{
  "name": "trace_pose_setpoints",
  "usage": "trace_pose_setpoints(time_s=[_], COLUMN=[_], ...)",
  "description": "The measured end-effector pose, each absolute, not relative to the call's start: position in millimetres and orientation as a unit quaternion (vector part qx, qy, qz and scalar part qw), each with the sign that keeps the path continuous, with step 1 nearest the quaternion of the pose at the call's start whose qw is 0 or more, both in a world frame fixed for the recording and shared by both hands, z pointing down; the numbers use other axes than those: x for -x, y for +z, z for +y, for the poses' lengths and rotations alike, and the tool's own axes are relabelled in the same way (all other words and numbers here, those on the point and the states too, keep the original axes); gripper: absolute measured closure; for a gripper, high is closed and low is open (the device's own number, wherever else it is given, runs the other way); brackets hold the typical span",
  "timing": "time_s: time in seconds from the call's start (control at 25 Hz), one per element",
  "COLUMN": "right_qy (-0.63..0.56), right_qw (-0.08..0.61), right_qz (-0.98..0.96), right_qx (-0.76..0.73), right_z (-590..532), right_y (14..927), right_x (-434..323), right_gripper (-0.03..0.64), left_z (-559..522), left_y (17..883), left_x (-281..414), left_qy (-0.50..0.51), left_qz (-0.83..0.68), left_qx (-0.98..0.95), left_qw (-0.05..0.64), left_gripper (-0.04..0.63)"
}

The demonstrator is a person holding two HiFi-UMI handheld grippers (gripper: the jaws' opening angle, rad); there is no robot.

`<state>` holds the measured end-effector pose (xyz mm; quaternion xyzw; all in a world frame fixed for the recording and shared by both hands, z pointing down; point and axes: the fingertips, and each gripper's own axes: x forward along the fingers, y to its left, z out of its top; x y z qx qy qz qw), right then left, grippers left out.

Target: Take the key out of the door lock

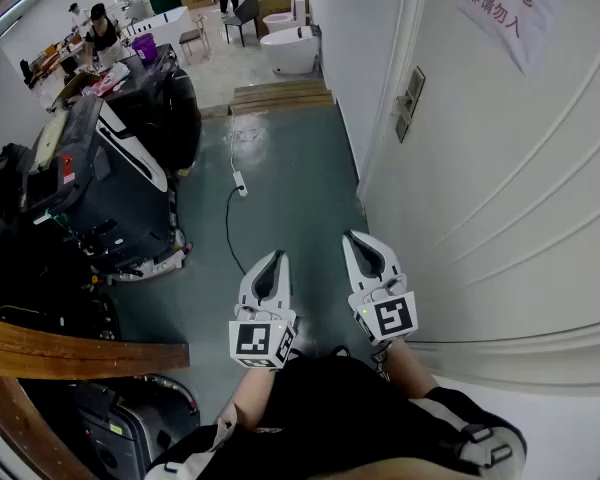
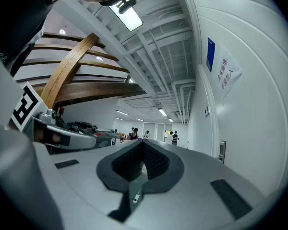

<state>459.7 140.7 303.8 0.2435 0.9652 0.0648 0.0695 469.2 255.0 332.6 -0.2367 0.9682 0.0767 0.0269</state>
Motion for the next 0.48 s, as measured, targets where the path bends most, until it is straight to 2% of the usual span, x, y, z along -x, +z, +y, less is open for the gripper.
trace_pose_setpoints(time_s=[0.48], right_qy=[0.055], right_qw=[0.033], right_qz=[0.962], right_qx=[-0.265], right_z=[176.1], right_y=[329.3], right_x=[-462.0], right_gripper=[0.609], left_z=[283.4], left_y=[364.6], left_x=[-467.1], left_qy=[0.092], left_qz=[0.963], left_qx=[0.252], left_qw=[-0.009], left_gripper=[0.566])
